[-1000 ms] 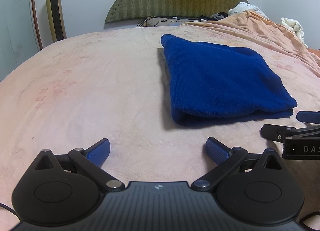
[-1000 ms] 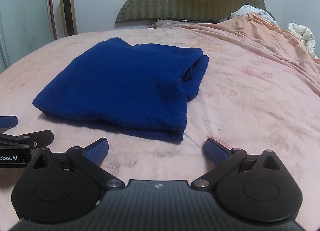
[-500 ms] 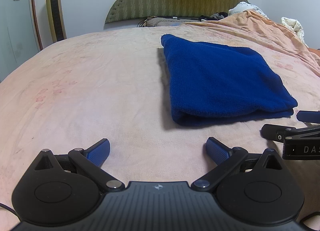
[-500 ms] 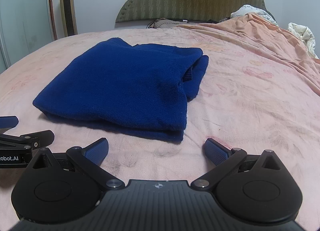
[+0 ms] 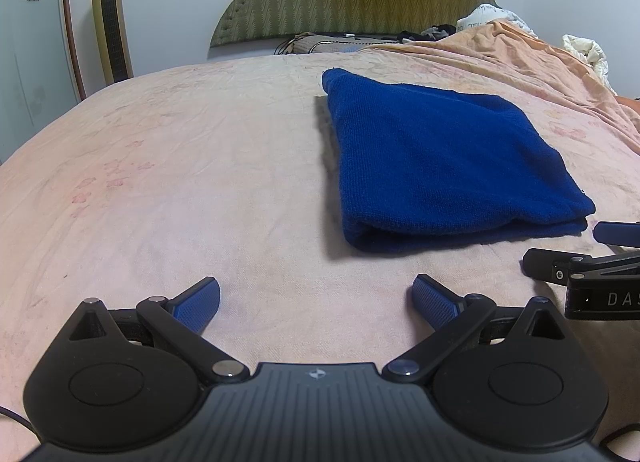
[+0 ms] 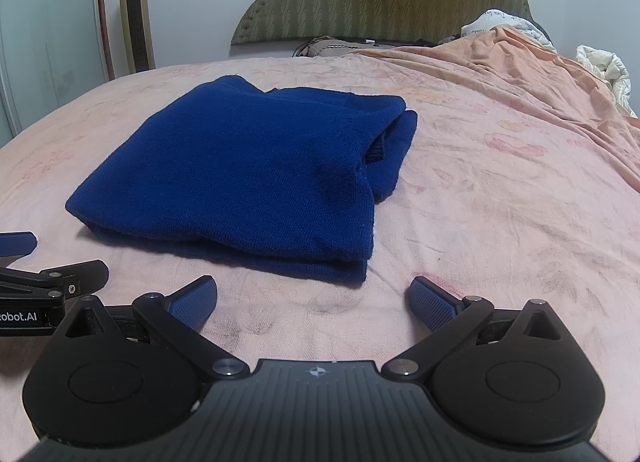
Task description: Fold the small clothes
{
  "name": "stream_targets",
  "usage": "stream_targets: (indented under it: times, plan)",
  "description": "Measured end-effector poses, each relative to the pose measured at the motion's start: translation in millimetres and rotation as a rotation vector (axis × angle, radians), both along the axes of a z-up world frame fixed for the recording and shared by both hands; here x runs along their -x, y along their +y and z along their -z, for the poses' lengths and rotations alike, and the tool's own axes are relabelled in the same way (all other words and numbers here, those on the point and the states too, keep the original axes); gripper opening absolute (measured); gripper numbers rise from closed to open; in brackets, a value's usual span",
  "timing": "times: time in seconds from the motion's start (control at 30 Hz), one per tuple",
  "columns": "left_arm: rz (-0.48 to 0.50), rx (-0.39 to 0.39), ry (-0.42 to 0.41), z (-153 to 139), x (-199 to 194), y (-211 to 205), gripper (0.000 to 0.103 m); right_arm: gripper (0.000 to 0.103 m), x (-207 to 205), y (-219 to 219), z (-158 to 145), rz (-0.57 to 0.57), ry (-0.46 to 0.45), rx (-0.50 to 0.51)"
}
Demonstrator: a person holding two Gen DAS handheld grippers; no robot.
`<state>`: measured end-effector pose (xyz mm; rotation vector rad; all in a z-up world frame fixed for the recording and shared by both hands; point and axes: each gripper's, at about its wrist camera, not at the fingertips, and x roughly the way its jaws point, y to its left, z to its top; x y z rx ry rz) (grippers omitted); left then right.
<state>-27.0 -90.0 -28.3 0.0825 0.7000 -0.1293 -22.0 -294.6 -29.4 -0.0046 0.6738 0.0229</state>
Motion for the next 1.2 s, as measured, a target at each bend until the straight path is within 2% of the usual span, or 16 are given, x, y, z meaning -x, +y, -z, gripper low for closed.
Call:
stream_targets:
  times: [1.2]
  plan:
    - [0.001, -0.001, 0.001, -0.6, 0.2, -0.3, 0.103, 0.103, -0.7, 1.4, 0.4, 0.002, 0.002, 0.013]
